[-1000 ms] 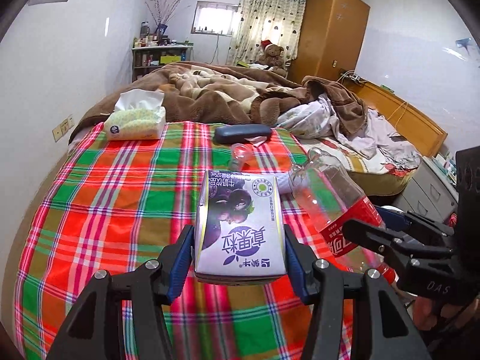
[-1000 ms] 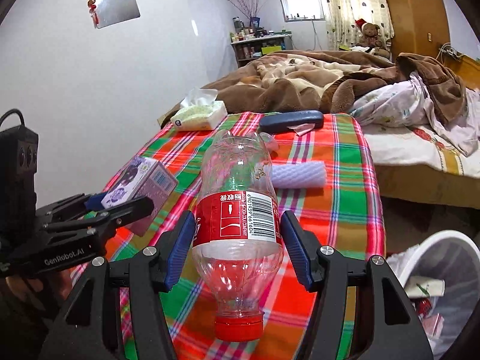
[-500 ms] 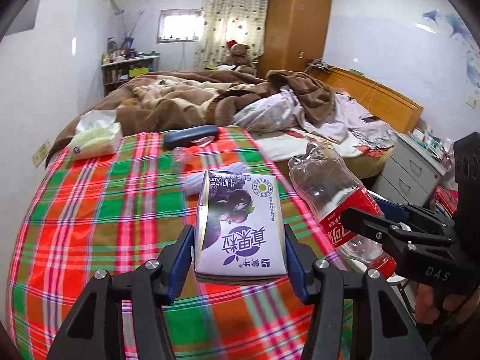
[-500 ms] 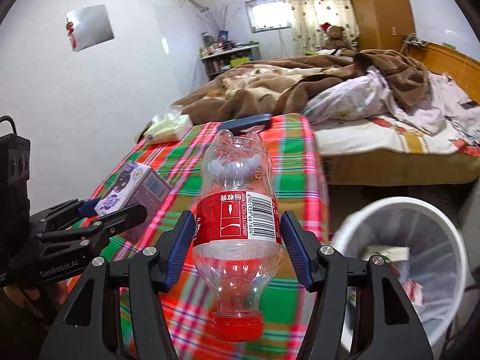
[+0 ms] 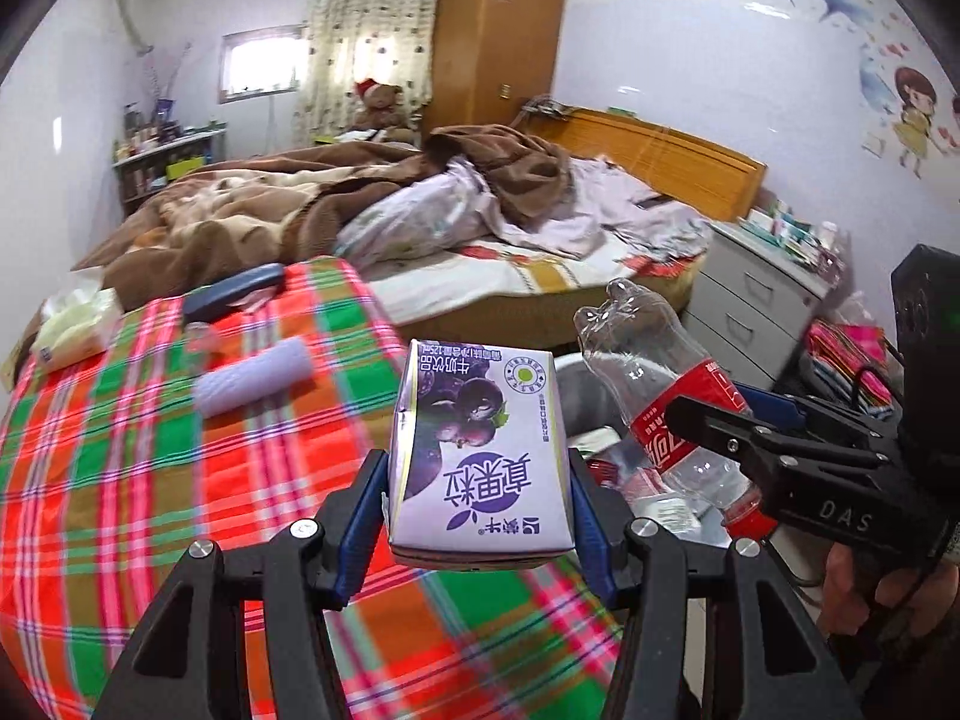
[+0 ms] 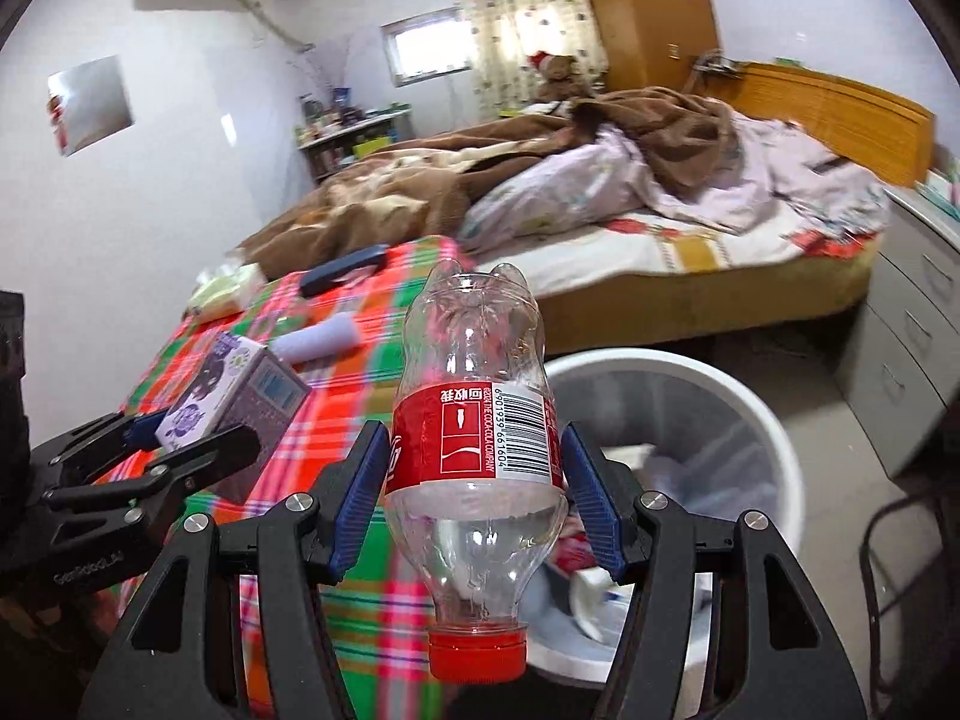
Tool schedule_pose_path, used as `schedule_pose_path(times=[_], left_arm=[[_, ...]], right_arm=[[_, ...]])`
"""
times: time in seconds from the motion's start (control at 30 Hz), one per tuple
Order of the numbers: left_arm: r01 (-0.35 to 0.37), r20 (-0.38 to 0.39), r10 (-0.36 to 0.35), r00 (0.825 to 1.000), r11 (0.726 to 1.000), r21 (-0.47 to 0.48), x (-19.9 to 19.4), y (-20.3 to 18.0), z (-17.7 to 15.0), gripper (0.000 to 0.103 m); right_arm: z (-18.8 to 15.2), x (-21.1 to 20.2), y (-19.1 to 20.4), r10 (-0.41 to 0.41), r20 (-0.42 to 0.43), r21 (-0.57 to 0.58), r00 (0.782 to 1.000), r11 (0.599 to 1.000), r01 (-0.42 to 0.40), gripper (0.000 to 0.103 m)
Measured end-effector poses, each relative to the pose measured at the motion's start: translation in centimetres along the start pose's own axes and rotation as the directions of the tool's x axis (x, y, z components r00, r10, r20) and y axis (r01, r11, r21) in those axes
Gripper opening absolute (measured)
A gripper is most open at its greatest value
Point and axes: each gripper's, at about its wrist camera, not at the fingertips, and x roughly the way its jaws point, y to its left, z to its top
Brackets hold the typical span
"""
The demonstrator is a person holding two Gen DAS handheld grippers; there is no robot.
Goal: Collect trash
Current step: 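Carry the juice carton and plastic bottle with both tools over the bin, then open both tools to drop the carton and bottle into the bin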
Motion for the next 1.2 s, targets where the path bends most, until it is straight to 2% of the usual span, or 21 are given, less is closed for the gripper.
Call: schedule_pose_path(times=[0.3, 0.57, 0.73, 0.93, 1.03, 1.2], left_arm=[[0.056, -0.035, -0.053, 0.998, 0.995, 0.077, 3.4, -4.8, 0.6, 0.056], [0.099, -0.094, -0.09, 0.992, 0.991, 0.094, 7.0, -6.8, 0.8, 0.057], [0.116, -0.121, -0.105, 0.987, 0.989, 0.096, 9.1, -7.5, 0.9, 0.057], [0.136, -0.127, -0.125, 0.984, 0.987, 0.087, 9.8, -7.4, 0.8, 0.057], [0.138, -0.123, -0.128, 0.984, 0.987, 0.076, 9.7, -7.2, 0.8, 0.062], [0.125, -0.102, -0.117, 0.988, 0.99, 0.067, 8.7, -6.4, 0.8, 0.062]], right_arm=[[-0.9, 0.6, -3.8, -0.102, -0.04, 0.057, 0.994, 0.993, 0.104, 0.061], [-1.6, 1.6, -6.2, -0.152, -0.088, 0.074, 0.984, 0.985, 0.159, 0.061], [-1.6, 2.5, -7.5, -0.174, -0.122, 0.086, 0.977, 0.979, 0.185, 0.061], [-1.9, 2.9, -7.8, -0.166, -0.146, 0.085, 0.975, 0.98, 0.18, 0.062], [-2.1, 2.7, -7.9, -0.17, -0.139, 0.09, 0.976, 0.979, 0.184, 0.062], [-1.8, 1.8, -7.6, -0.169, -0.108, 0.095, 0.98, 0.979, 0.179, 0.062]])
